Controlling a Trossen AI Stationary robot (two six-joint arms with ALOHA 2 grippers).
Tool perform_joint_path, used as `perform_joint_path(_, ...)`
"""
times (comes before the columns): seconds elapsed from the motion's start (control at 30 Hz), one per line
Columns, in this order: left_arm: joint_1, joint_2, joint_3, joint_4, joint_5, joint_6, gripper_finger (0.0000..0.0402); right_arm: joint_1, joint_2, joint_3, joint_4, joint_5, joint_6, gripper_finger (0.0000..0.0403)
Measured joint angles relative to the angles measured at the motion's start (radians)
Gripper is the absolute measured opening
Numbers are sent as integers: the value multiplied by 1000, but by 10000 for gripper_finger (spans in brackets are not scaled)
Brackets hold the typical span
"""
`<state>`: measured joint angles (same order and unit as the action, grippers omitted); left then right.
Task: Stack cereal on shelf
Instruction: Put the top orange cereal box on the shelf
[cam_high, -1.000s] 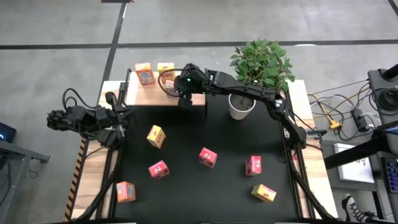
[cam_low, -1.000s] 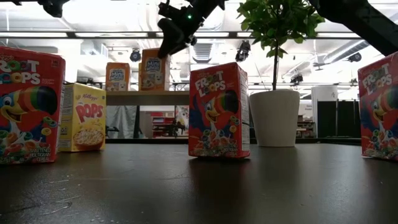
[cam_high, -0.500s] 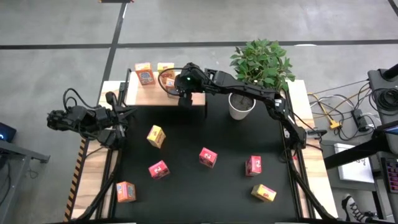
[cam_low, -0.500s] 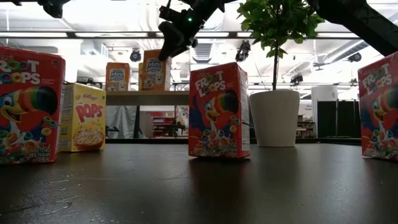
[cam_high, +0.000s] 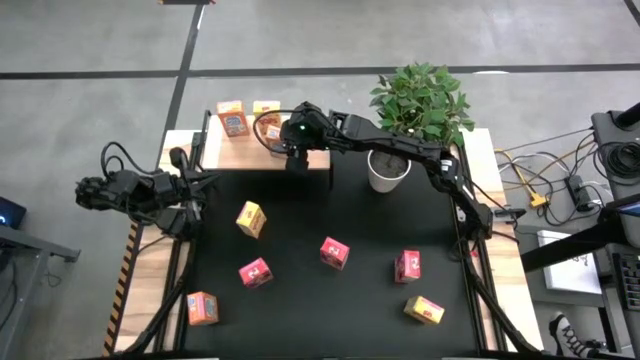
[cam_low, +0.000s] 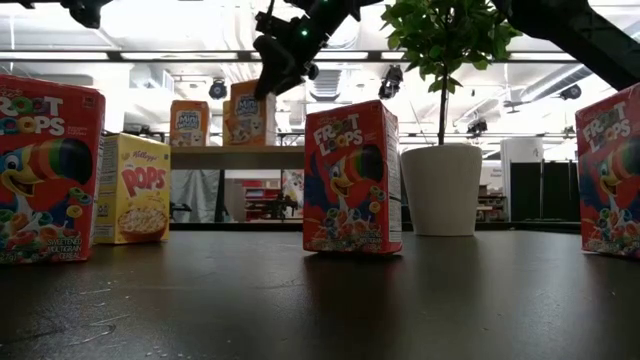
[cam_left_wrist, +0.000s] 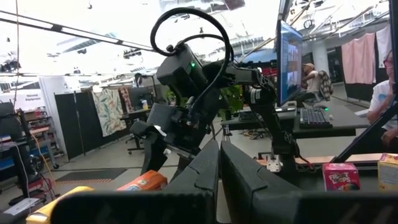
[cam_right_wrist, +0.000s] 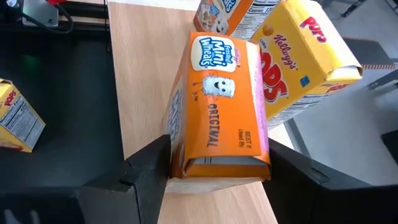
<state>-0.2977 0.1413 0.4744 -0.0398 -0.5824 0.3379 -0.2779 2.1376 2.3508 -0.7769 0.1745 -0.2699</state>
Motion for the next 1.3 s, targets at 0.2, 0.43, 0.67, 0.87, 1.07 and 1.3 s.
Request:
perform_joint_path(0.2,0,0,0,3,0,1,0,3,-14,1,1,1,36,226)
perform_joint_path(0.43,0,0,0,3,0,-9,0,13,-39,3,1,8,43,224)
perform_joint_path(0.67,0,17,0,3,0,-76,0,39,-107,5,-49,9,50,223)
perform_joint_path(0.87,0,104,0,79,0,-141,0,89,-176,-5,-125,10,20,206)
perform_joint_path(1.07,0,261,14,224,0,-116,0,166,-237,-80,-139,5,-12,173)
perform_joint_path(1.3,0,426,121,215,-6,-94,0,257,-374,-284,-95,5,-1,132)
